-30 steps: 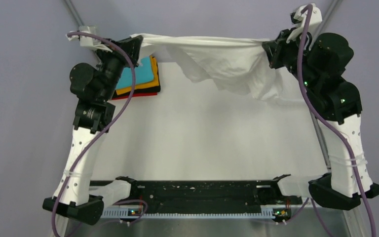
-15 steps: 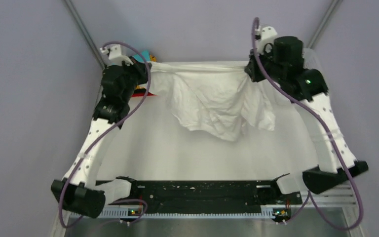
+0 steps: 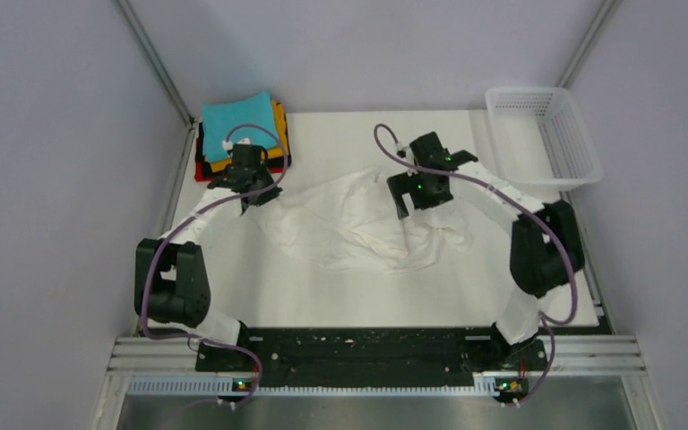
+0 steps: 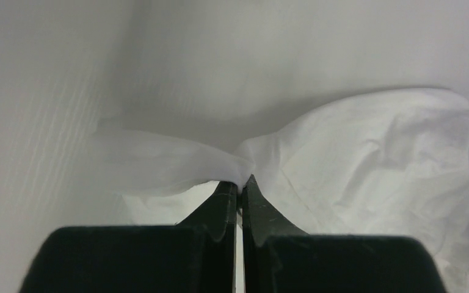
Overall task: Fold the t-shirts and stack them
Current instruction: Flatten out the tshirt
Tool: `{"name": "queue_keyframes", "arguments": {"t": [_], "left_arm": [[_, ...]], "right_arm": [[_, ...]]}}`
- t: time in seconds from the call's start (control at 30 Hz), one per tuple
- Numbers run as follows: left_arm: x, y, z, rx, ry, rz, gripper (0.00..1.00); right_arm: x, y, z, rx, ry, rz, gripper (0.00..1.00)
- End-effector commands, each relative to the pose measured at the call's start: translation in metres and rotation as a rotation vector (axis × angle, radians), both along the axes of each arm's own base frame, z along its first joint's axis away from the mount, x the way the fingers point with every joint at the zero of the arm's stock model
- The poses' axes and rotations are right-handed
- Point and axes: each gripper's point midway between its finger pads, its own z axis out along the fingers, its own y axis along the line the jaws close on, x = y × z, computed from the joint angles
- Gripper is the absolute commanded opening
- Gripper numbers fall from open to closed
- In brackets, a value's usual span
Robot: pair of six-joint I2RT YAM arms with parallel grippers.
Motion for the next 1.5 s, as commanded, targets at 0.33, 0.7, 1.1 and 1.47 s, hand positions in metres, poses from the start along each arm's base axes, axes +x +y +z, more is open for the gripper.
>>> {"name": "queue_keyframes", "arguments": {"t": [0.33, 0.7, 1.1, 1.47], "left_arm": [[-0.018, -0.008, -0.002, -0.051, -0.019, -0.03, 0.0], [-0.023, -0.004, -0.003, -0.031, -0.011, -0.034, 0.0], [-0.023, 0.004, 0.003, 0.001, -0.024, -0.001, 0.0], [-0.006, 0.005, 0.056, 0.008, -0.162, 0.004, 0.0]], "right_arm": [[-0.114, 0.054, -0.006, 0.313, -0.055, 0.067, 0.77], [-0.091, 0.052, -0.044, 0.212, -0.039, 0.005, 0.58], [-0.082, 0.05, -0.035, 0.219, -0.077, -0.057, 0.0], [-0.063, 0.0, 0.038, 0.032, -0.224, -0.167, 0.0]]}}
